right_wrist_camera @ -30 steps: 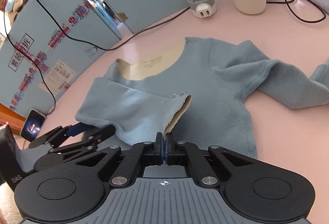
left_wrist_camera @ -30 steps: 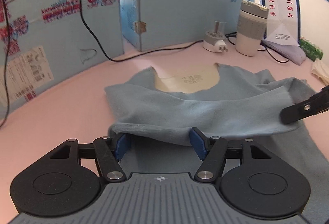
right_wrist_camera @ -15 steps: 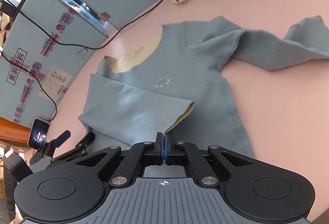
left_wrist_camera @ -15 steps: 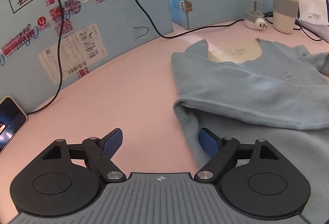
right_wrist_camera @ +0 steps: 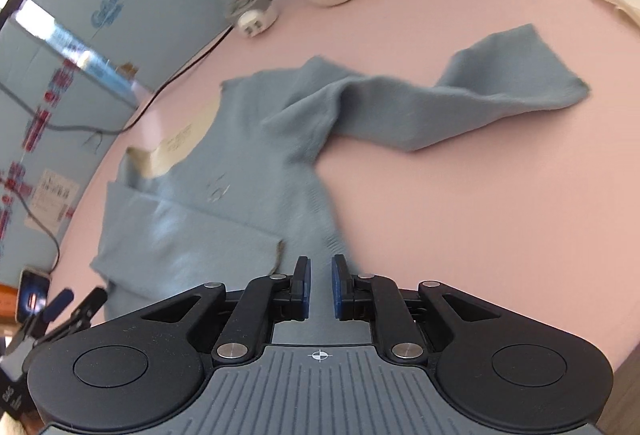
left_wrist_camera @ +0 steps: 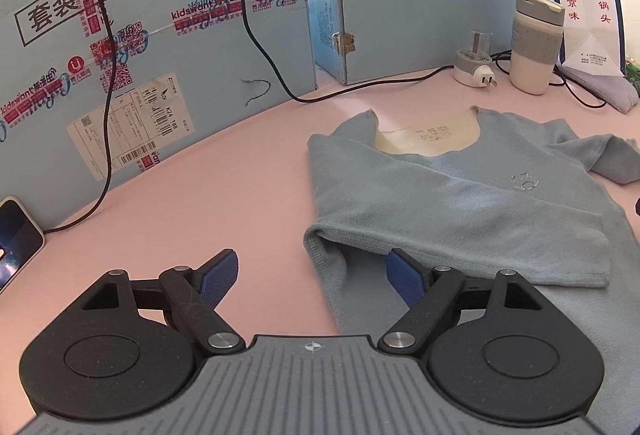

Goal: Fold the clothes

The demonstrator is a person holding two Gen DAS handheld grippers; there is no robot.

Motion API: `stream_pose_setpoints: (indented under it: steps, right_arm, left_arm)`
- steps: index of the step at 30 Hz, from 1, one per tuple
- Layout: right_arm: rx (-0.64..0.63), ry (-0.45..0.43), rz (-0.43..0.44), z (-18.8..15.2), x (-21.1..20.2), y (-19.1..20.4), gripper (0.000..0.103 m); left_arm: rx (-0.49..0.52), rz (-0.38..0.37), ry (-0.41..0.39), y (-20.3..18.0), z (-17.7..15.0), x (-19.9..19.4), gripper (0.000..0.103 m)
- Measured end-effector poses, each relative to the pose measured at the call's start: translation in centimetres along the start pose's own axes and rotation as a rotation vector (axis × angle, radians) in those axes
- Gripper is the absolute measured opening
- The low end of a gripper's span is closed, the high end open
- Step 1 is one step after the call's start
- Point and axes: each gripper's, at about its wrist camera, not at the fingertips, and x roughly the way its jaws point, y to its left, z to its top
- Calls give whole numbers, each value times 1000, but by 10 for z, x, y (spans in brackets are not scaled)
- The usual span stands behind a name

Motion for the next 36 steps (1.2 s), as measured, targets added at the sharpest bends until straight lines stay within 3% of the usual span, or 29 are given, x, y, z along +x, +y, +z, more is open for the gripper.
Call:
stream_pose_setpoints:
  steps: [4,8,15,18,26,36]
  right_arm:
    - [85,-145,-50,24,-29,-39,14]
    - [4,-224,-138,47,-48,-57,15]
    - [-139,-223,-262,83,-38,-78,17]
    - [-174,-215,-254,98,-28,-85,32]
    - [-322,-165,-260,122,6,-80,32]
    - [-358,-136,-256,127,20,-79,32]
  left_arm:
    - [-14,-42,0,-6,9,-3,80]
    - [14,-87,-1,-22,16,-2,80]
    - [76,-169,9,-52,23,-6,81]
    - [96,-198,27,-63,27,-6,81]
    - [97,-196,133,-83,31,3,83]
    - [108,-203,166,-91,32,11,83]
